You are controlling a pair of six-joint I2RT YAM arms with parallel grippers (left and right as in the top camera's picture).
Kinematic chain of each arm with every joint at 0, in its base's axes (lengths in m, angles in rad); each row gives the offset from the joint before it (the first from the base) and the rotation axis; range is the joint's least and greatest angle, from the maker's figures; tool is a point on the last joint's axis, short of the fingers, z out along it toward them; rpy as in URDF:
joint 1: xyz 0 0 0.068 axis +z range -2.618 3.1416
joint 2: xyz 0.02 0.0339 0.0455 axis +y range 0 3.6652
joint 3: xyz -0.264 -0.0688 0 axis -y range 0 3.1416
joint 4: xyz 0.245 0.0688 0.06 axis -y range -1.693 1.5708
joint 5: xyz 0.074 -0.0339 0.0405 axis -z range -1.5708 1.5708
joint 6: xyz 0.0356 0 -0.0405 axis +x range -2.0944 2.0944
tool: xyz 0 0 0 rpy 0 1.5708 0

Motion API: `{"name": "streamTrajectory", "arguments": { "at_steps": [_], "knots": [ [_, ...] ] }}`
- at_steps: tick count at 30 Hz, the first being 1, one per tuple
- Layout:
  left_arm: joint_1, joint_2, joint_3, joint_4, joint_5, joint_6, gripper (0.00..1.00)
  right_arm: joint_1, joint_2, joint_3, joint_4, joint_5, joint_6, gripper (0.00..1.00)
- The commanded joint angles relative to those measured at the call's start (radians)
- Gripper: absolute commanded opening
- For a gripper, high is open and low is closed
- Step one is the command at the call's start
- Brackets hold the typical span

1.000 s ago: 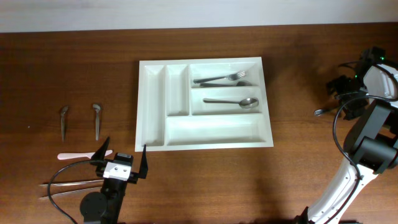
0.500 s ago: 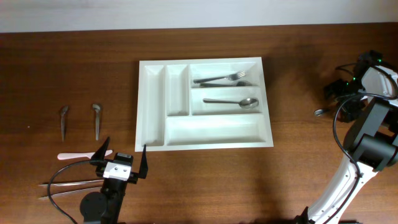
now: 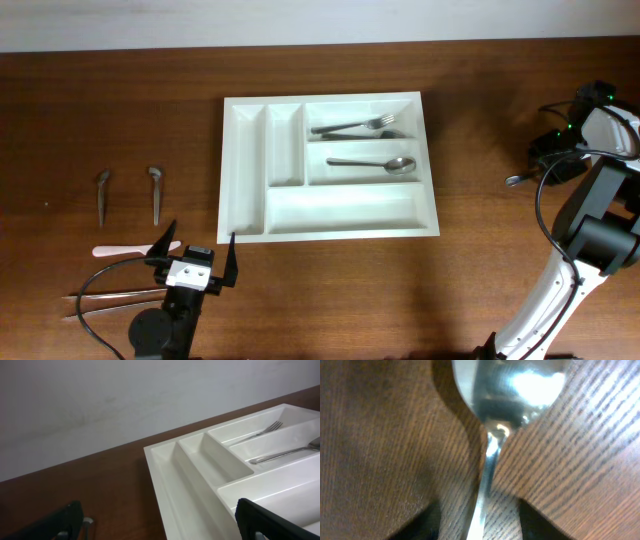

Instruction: Pack container

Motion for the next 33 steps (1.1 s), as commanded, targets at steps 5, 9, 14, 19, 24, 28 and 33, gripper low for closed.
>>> {"name": "streamTrajectory", "arguments": {
  "at_steps": [5, 9, 14, 19, 24, 28, 33],
  "knots": [
    [0.006, -0.004, -0.006, 0.0, 0.014, 0.009, 0.99, -0.005, 0.032, -0.01, -0.006, 0.006, 0.007, 0.04],
    [0.006, -0.004, -0.006, 0.0, 0.014, 0.009, 0.99, -0.003, 0.032, -0.009, -0.013, 0.006, 0.008, 0.04],
    [0.006, -0.004, -0.006, 0.0, 0.014, 0.009, 0.99, -0.002, 0.023, 0.011, -0.044, 0.002, 0.008, 0.04],
    [0.006, -0.004, -0.006, 0.0, 0.014, 0.009, 0.99, 0.024, -0.018, 0.058, -0.108, -0.008, 0.008, 0.04],
    [0.006, -0.004, -0.006, 0.0, 0.014, 0.009, 0.99, 0.096, -0.069, 0.13, -0.225, -0.095, 0.012, 0.04],
    [0.006, -0.004, -0.006, 0.0, 0.014, 0.009, 0.99, 0.164, -0.124, 0.149, -0.251, -0.134, 0.064, 0.04],
    [0.006, -0.004, -0.006, 0.0, 0.014, 0.009, 0.99, 0.243, -0.188, 0.149, -0.253, -0.211, 0.175, 0.04]
  ]
}}
